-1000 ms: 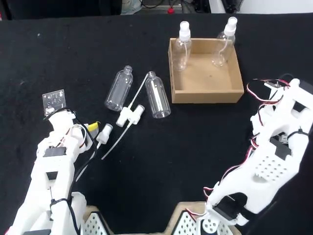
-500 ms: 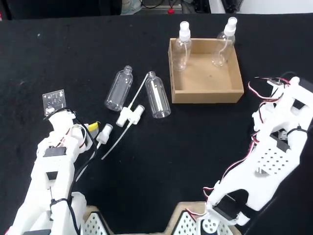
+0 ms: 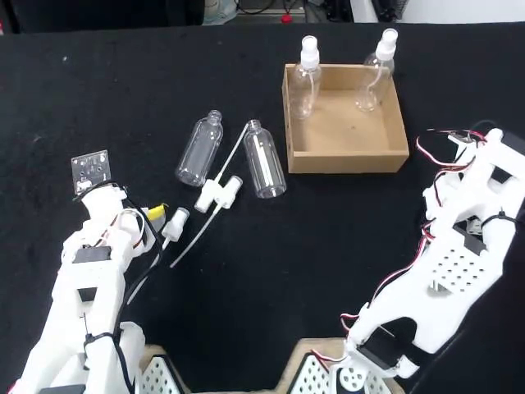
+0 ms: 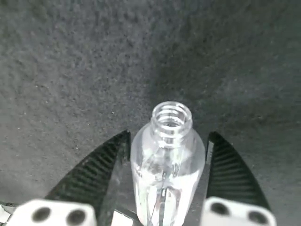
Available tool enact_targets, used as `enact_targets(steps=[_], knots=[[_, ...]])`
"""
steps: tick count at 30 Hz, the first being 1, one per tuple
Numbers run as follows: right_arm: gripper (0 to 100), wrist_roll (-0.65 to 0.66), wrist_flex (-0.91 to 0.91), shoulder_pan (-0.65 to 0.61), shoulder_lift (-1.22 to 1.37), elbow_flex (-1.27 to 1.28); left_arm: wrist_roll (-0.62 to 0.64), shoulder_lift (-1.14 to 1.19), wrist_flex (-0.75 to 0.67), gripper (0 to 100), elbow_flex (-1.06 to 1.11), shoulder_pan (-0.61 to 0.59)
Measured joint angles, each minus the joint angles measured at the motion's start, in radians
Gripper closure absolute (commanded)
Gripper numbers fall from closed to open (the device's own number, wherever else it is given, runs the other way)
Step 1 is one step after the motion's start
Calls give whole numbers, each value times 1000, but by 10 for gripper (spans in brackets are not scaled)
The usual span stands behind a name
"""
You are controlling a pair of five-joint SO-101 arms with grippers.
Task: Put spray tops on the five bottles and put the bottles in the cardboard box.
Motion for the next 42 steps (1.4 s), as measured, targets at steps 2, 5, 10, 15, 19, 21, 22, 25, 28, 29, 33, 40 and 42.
enact_targets(steps=[2,5,10,15,19,21,22,25,28,29,33,40,42], knots=[[819,0,0,0,-28,0,0,0,0,711,0,0],[806,0,0,0,-130,0,0,0,0,711,0,0],[802,0,0,0,-301,0,0,0,0,711,0,0],[786,0,0,0,-414,0,0,0,0,711,0,0],[778,0,-14,0,-526,81,0,0,0,711,0,0],[779,0,-81,0,-598,178,0,0,0,711,0,0],[783,0,-124,0,-643,242,0,0,0,711,0,0],[783,0,-284,0,-804,457,0,0,0,711,0,0],[783,-21,-457,-31,-984,712,0,0,0,711,0,0],[783,-32,-509,-46,-1040,795,0,0,0,711,0,0],[783,-89,-675,-114,-1258,1082,0,0,0,711,0,0],[783,-141,-764,-170,-1493,1350,0,0,0,711,0,0],[780,-141,-784,-169,-1517,1384,0,0,0,711,0,0]])
